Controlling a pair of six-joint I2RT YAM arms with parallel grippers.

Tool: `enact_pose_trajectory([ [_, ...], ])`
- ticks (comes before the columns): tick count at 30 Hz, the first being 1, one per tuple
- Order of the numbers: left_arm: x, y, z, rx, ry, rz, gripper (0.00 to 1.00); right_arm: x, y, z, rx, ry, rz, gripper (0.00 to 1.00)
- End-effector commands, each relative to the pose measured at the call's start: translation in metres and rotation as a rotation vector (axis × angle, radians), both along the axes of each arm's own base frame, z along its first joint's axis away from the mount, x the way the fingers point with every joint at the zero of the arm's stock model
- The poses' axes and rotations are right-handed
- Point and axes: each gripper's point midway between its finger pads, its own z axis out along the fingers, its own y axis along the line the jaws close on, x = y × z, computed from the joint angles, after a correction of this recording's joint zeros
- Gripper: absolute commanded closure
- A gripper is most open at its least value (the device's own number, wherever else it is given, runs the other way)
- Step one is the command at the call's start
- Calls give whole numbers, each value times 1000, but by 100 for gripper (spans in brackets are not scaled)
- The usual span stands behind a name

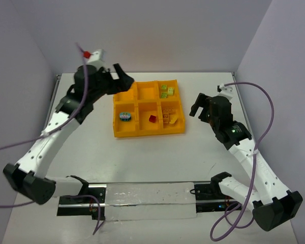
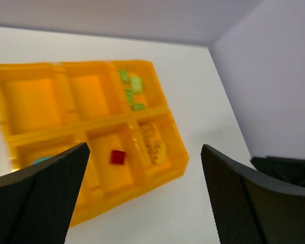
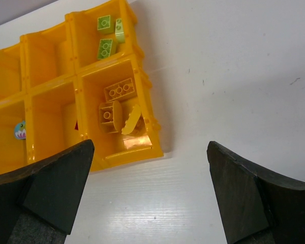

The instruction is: Sort the legos into containers by color

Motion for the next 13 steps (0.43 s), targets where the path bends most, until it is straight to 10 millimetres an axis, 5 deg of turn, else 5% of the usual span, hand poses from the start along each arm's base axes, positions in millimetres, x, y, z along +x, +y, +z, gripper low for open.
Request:
enact_pose_trajectory([
  [1, 0, 100, -7, 84, -17, 246, 1, 8, -7, 1, 6, -27, -61, 0],
  [7, -6, 221, -42, 119, 107, 520, 1, 8, -9, -12, -4, -7, -68, 0],
  [10, -10, 244, -50, 70, 132, 581, 1, 8, -8, -15, -6, -1, -67, 0],
  [13, -11, 247, -51, 33, 129, 590, 1, 6, -11, -15, -12, -5, -73, 0],
])
